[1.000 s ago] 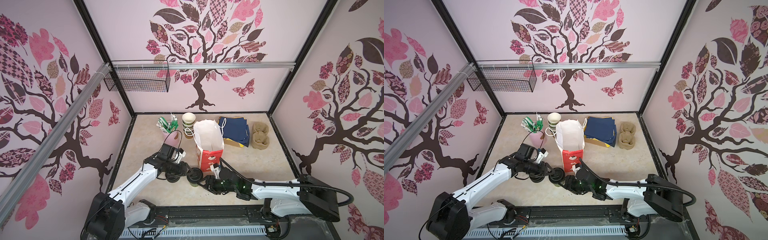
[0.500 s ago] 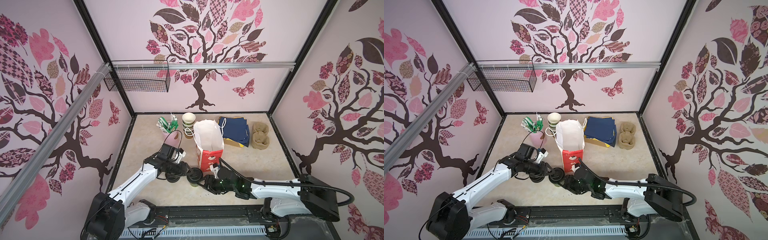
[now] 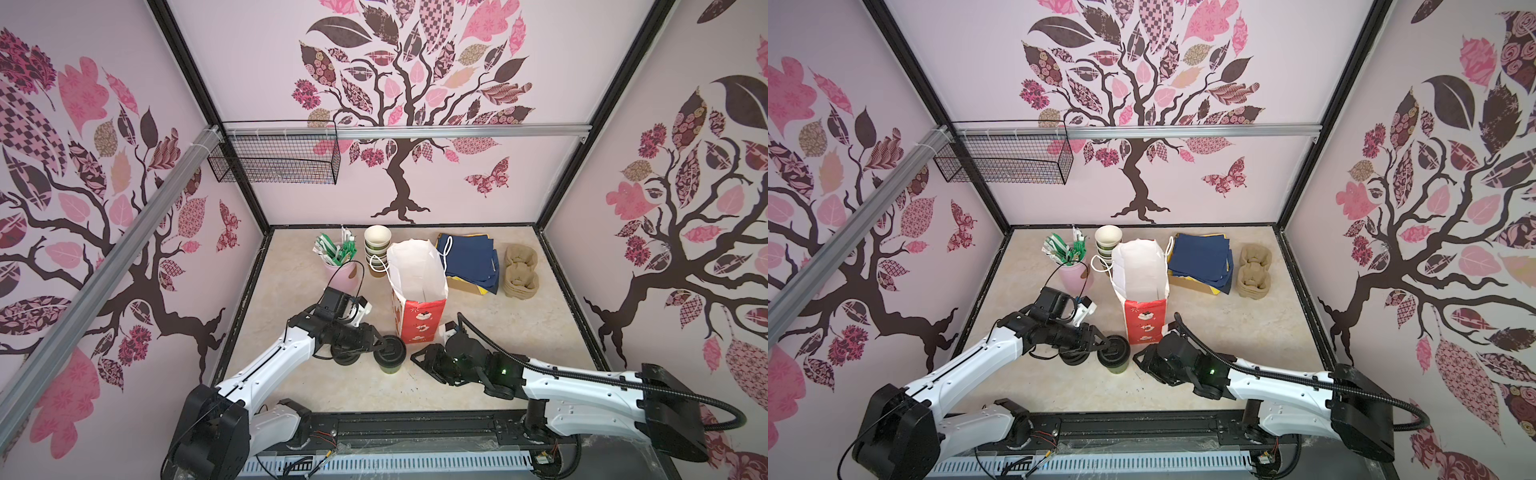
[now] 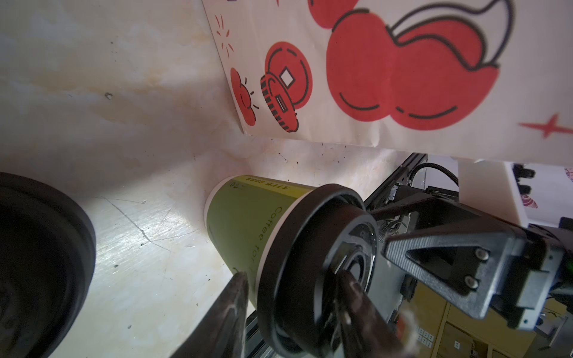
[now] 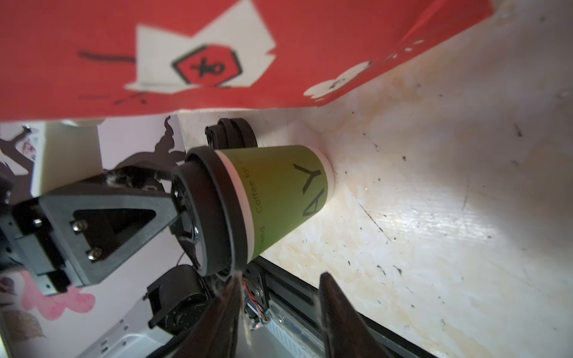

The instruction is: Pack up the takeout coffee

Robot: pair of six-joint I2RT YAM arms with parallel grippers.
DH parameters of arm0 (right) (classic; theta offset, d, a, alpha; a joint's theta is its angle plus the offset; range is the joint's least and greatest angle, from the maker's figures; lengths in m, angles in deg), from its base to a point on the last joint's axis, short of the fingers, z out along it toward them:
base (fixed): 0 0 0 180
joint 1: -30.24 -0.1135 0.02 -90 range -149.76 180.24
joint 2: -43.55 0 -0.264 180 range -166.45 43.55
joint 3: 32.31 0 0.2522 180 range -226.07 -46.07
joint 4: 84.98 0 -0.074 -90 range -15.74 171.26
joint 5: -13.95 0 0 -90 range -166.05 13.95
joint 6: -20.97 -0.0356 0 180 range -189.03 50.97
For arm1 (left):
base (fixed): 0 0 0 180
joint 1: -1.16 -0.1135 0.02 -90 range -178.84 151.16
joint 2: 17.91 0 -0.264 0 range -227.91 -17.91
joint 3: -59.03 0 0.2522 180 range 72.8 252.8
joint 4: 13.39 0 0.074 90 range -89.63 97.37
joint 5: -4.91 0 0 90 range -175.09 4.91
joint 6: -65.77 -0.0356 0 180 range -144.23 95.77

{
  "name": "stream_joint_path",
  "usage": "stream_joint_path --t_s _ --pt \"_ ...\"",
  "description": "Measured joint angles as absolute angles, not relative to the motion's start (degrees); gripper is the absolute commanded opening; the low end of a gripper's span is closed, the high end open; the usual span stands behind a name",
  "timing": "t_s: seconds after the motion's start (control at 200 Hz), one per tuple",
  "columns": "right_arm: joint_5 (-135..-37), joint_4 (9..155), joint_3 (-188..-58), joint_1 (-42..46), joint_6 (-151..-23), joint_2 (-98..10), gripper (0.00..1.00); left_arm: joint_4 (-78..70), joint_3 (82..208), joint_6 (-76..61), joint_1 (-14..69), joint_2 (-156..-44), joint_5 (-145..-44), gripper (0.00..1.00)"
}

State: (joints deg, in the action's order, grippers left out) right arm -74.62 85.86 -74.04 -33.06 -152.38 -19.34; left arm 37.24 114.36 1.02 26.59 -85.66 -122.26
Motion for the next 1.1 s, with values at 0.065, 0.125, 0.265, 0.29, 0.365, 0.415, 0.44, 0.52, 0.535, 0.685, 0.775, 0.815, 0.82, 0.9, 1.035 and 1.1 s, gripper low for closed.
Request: stream_joint_path --t_s 0.065,0.125,0.265,0.29,0.365,0.415,0.44,0.52,0.535,0.685,0.775,0.815,0.82,0.9,1.035,1.1 --pt "-73.4 87.1 -73.4 -33.1 -154.3 -19.3 0.39 37.2 114.4 1.0 26.6 -85.7 -122.3 0.48" --pt "-72.6 88.4 -73.0 -33.1 -155.9 -19.5 0.38 37.2 114.4 1.0 26.6 -85.7 -122.3 0.48" --pt "-72.1 93.5 -72.9 -33.1 -158.3 -21.0 0.37 37.2 114.4 1.0 26.6 -85.6 -122.3 0.48" --pt "-72.0 94.5 -72.8 -33.1 -158.8 -21.4 0.38 37.2 114.4 1.0 26.6 -85.6 -122.3 0.48" --pt "-71.9 96.9 -72.7 -33.0 -159.4 -22.5 0.38 37.2 114.4 1.0 26.6 -85.6 -122.3 0.48" --pt "-71.9 98.2 -72.7 -33.1 -159.8 -23.4 0.39 37.2 114.4 1.0 26.6 -85.6 -122.3 0.48" --pt "-71.9 98.8 -72.7 -33.1 -159.9 -23.8 0.39 37.2 114.4 1.0 26.6 -85.6 -122.3 0.48" --pt "-71.9 100.1 -72.7 -33.1 -160.5 -25.1 0.38 37.2 114.4 1.0 26.6 -85.6 -122.3 0.48" --pt "-71.8 100.2 -72.7 -33.1 -160.6 -25.2 0.38 37.2 114.4 1.0 26.6 -85.6 -122.3 0.48" --pt "-71.9 101.9 -72.5 -33.0 -161.2 -27.1 0.38 37.2 114.4 1.0 26.6 -85.6 -122.3 0.48" --pt "-72.0 103.1 -72.1 -33.0 -161.6 -28.0 0.38 37.2 114.4 1.0 26.6 -85.6 -122.2 0.48" --pt "-72.1 103.7 -71.8 -33.0 -161.7 -28.3 0.38 37.2 114.4 1.0 26.6 -85.6 -122.2 0.48" --pt "-72.1 103.7 -71.8 -33.0 -161.7 -28.4 0.38 37.2 114.4 1.0 26.6 -85.6 -122.2 0.48" --pt "-72.2 104.0 -71.8 -32.7 -162.1 -28.5 0.41 37.2 114.4 1.0 26.6 -85.6 -122.2 0.47" --pt "-72.4 103.5 -71.8 -32.6 -163.2 -28.9 0.44 37.5 114.7 1.0 26.6 -85.6 -121.7 0.46" --pt "-72.5 103.8 -71.8 -32.5 -163.9 -29.2 0.44 37.6 114.8 1.0 26.7 -85.6 -121.3 0.46"
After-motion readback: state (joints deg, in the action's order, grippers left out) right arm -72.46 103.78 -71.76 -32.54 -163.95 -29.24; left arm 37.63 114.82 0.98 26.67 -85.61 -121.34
